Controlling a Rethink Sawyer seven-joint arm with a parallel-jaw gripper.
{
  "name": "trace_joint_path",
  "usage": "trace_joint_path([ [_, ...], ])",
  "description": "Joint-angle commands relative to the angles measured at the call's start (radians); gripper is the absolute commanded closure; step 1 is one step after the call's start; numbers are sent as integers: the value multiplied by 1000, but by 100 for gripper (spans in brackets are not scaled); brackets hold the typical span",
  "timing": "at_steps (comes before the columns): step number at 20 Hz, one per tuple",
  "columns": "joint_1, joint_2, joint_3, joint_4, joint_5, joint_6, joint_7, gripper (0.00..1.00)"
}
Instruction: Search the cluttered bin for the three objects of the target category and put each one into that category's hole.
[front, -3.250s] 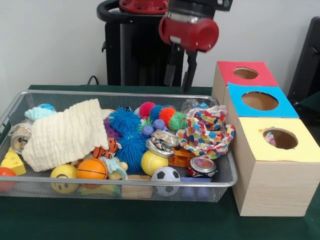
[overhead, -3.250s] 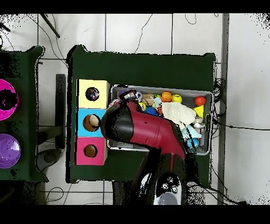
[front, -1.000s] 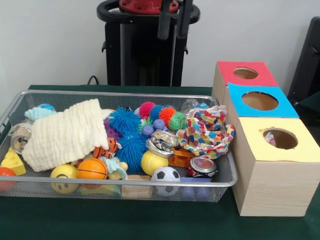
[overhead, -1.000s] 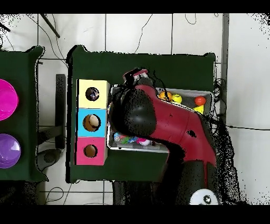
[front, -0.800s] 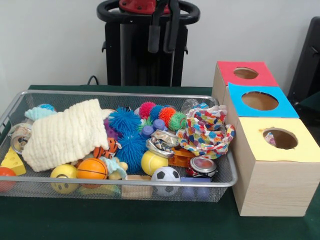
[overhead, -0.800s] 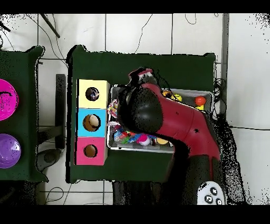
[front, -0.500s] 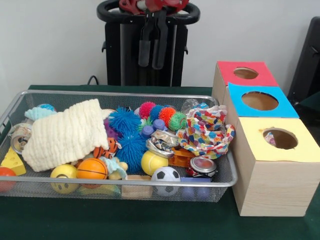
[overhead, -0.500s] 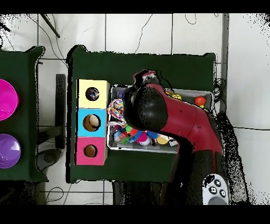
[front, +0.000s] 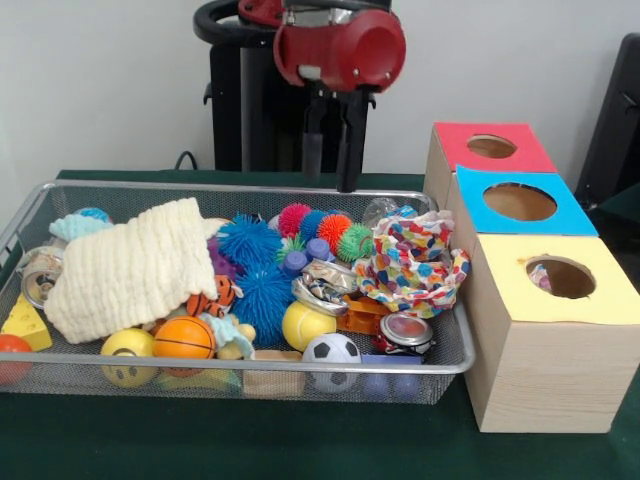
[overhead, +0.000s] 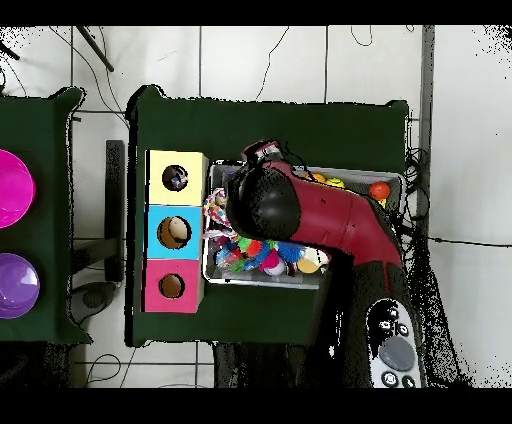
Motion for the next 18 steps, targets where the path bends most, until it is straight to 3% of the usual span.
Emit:
trace_joint_path([
  [1, -14, 102, 123, -34, -63, 47, -126, 0],
  [11, 89, 260, 52, -254, -82, 104, -32, 0],
  [18, 100, 316, 47, -306, -73, 109, -25, 0],
])
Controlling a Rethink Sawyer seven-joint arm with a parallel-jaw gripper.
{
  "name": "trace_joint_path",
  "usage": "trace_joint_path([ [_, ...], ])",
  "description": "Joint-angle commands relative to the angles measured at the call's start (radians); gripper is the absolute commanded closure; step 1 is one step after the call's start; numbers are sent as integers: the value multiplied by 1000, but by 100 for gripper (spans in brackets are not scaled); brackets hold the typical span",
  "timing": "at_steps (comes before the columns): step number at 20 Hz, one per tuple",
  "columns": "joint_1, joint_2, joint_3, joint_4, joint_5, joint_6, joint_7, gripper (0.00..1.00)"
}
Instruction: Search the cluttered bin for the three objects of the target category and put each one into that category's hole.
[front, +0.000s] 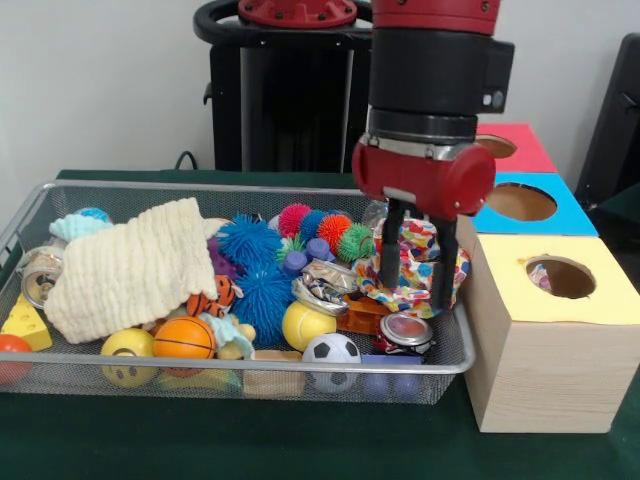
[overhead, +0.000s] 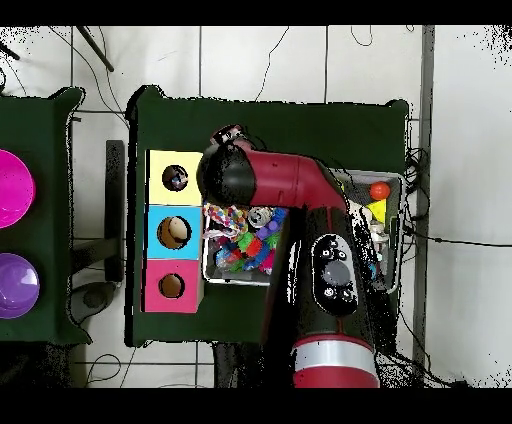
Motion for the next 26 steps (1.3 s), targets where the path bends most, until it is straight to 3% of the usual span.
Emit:
trace_joint_path([
  [1, 27, 117, 16, -112, -28, 90, -7, 0],
  [8, 96, 157, -47, -123, -22, 29, 73, 0],
  [14, 82, 141, -47, -90, -22, 15, 39, 0],
  [26, 35, -23, -34, 91, -31, 45, -14, 0],
])
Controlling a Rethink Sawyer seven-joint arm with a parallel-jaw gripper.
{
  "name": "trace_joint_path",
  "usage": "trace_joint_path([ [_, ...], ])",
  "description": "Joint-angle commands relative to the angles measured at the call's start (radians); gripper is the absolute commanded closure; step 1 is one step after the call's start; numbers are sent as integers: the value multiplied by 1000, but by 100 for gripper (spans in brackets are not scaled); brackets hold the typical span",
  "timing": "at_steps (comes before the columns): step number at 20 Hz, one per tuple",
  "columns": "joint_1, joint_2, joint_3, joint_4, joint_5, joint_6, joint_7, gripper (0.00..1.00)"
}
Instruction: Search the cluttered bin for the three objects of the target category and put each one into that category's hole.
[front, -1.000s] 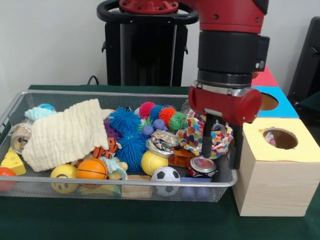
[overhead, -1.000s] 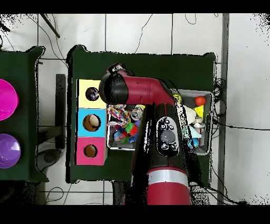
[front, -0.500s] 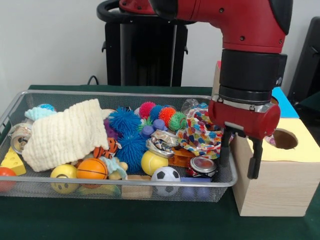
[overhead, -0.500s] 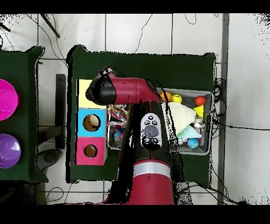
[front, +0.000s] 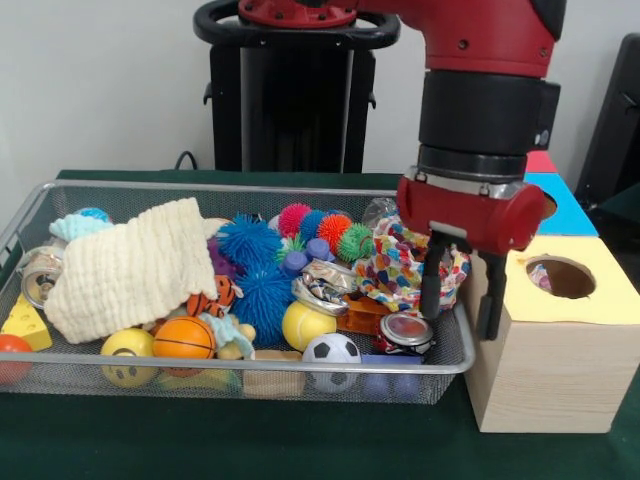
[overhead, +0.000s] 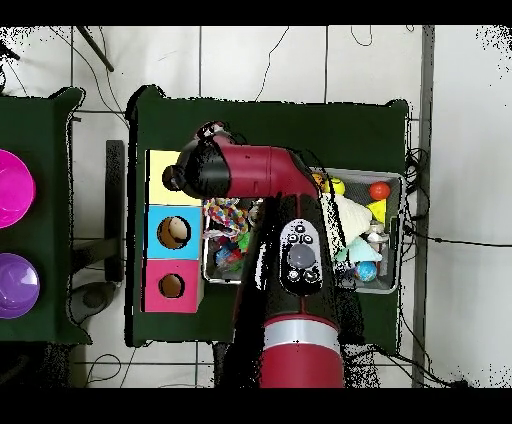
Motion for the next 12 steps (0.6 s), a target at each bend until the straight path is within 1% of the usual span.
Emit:
trace_joint_path([
  [1, -37, -89, 3, 171, -33, 41, -14, 0],
  [7, -62, -111, 11, 208, -47, 23, -33, 0],
  [12, -84, -128, 31, 250, -50, 11, -45, 0],
])
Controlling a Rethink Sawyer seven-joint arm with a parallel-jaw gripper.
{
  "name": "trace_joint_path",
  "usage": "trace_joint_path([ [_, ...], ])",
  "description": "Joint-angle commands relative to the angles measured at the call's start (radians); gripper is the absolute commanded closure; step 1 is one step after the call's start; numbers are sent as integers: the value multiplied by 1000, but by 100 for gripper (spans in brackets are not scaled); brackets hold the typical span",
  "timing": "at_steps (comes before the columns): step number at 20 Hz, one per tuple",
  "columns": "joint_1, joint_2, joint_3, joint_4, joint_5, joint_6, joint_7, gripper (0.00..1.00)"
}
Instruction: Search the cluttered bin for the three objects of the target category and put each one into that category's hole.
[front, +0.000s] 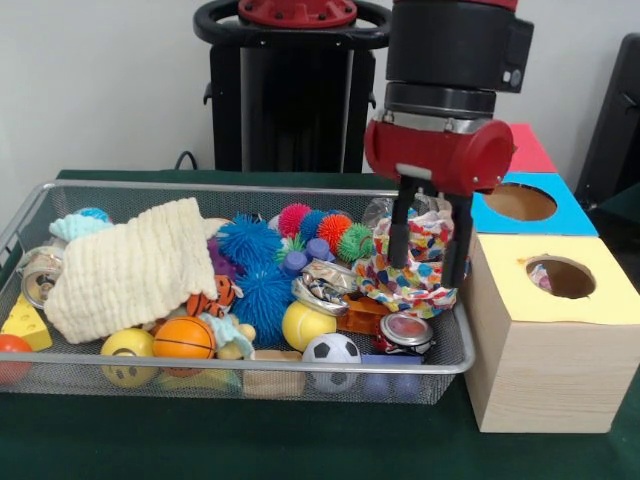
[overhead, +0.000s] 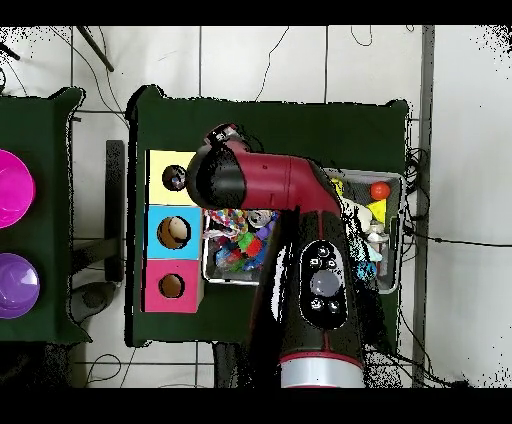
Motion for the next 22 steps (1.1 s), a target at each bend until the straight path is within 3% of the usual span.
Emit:
trace_joint_path([
  [1, -45, -29, 33, 172, -52, 5, -38, 0],
  [6, -30, -33, 24, 199, -62, -23, -16, 0],
  [13, -67, -30, 55, 251, -82, -87, -47, 0],
  [22, -84, -67, 57, 307, -98, -96, -57, 0],
])
